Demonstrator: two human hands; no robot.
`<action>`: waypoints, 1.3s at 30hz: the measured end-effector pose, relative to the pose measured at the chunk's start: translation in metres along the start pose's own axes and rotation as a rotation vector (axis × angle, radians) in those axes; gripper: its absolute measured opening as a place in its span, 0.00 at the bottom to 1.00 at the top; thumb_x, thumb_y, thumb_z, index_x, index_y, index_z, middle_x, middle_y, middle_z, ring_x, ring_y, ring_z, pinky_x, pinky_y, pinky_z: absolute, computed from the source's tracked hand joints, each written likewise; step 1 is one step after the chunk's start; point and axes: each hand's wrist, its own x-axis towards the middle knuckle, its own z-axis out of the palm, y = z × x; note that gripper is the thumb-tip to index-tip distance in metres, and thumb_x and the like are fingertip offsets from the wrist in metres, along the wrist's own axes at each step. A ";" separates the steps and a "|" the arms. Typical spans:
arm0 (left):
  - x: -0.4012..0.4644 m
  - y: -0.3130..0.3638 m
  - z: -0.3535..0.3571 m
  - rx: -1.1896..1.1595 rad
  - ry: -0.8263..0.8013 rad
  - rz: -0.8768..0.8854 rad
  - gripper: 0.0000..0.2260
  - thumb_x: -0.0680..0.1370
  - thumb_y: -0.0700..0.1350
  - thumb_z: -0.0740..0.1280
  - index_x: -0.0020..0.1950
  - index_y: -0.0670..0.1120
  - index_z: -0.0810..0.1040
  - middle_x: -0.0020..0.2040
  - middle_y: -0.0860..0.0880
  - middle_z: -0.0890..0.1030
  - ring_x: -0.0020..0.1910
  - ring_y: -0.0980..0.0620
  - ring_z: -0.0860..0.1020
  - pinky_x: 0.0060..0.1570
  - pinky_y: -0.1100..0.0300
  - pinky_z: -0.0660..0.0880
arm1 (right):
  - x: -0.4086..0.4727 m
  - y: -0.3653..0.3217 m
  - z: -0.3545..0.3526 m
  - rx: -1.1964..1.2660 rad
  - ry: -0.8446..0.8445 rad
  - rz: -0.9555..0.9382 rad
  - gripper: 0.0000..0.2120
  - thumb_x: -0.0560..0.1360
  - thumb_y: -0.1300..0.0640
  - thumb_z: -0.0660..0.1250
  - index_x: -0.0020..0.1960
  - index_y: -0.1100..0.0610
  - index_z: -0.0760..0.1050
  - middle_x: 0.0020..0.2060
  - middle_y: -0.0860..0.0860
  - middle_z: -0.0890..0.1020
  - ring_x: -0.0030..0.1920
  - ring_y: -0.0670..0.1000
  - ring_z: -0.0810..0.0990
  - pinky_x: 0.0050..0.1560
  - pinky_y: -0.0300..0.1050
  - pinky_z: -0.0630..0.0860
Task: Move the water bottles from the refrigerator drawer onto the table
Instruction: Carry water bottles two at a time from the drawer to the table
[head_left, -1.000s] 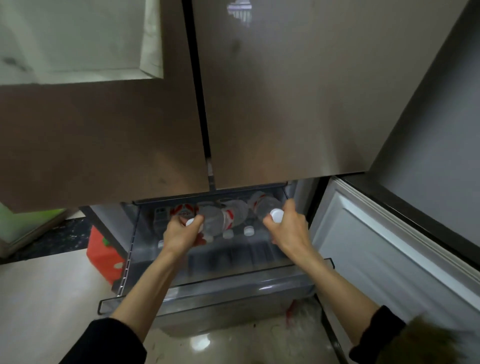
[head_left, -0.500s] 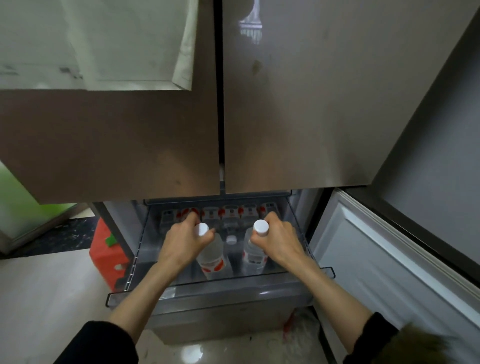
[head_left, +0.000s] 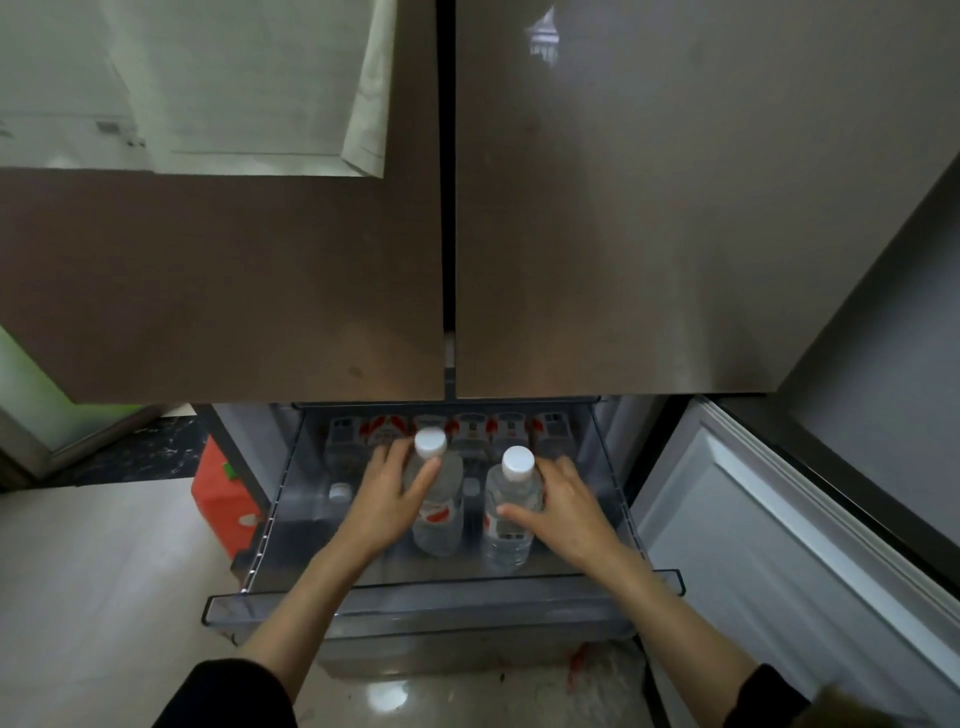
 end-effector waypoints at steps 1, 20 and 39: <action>-0.001 -0.001 0.003 -0.048 -0.048 0.001 0.19 0.77 0.54 0.62 0.66 0.52 0.66 0.62 0.47 0.70 0.61 0.49 0.71 0.62 0.51 0.70 | 0.000 0.003 0.001 0.031 -0.047 0.016 0.35 0.66 0.43 0.73 0.68 0.50 0.64 0.59 0.50 0.68 0.61 0.52 0.71 0.63 0.51 0.70; 0.011 -0.018 0.011 -0.237 -0.183 -0.112 0.39 0.64 0.49 0.78 0.69 0.52 0.60 0.59 0.55 0.73 0.55 0.58 0.73 0.53 0.64 0.71 | 0.016 0.001 0.031 0.331 -0.021 0.162 0.35 0.61 0.45 0.77 0.61 0.52 0.64 0.53 0.45 0.74 0.55 0.48 0.75 0.49 0.38 0.72; -0.057 0.039 -0.053 -0.369 0.239 0.143 0.33 0.60 0.58 0.78 0.57 0.67 0.62 0.53 0.74 0.70 0.54 0.71 0.72 0.51 0.71 0.72 | -0.049 -0.062 -0.025 0.796 0.257 -0.104 0.33 0.57 0.40 0.75 0.57 0.40 0.66 0.54 0.41 0.78 0.53 0.38 0.78 0.47 0.32 0.77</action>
